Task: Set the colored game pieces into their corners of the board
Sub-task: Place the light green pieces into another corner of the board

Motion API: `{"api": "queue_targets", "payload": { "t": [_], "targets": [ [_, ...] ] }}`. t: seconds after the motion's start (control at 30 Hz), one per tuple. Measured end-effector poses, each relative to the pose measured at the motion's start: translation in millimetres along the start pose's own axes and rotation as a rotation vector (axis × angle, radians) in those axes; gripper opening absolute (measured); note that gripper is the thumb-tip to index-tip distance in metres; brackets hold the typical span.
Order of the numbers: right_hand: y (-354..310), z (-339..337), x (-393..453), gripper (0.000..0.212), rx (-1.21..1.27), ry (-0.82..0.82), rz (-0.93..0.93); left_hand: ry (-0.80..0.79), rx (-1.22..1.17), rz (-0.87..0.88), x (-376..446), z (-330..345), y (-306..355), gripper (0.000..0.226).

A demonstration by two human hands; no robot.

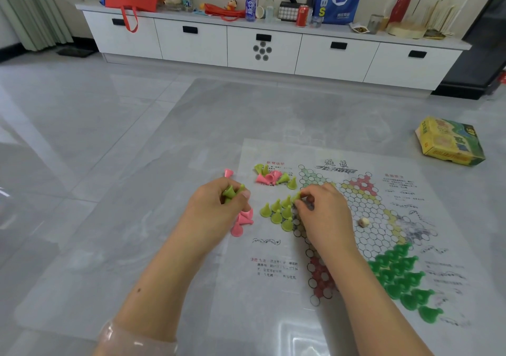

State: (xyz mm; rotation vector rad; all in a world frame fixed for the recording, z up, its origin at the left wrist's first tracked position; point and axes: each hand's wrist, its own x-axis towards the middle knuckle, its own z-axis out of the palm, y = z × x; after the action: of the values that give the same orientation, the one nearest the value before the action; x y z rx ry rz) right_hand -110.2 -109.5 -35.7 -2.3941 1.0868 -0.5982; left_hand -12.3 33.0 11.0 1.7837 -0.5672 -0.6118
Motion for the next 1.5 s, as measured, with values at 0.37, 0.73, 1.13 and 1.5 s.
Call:
{"api": "queue_targets", "payload": {
  "t": [0.37,0.73,1.13,1.5],
  "targets": [
    [-26,-36,-13,0.014,0.429,0.042,-0.144,-0.054,-0.05,0.025,-4,4,3,0.012],
    [-29,-30,-22,0.017,0.707,-0.278,-0.183,-0.168,-0.098,0.086,-8,13,3,0.013],
    [-18,-38,-16,0.013,0.635,-0.02,0.023,-0.1,-0.09,0.069,-4,15,0,0.01],
    [-5,-20,-14,0.01,0.199,0.003,0.068,0.019,-0.15,0.01,-6,9,10,0.034]
  ]
}}
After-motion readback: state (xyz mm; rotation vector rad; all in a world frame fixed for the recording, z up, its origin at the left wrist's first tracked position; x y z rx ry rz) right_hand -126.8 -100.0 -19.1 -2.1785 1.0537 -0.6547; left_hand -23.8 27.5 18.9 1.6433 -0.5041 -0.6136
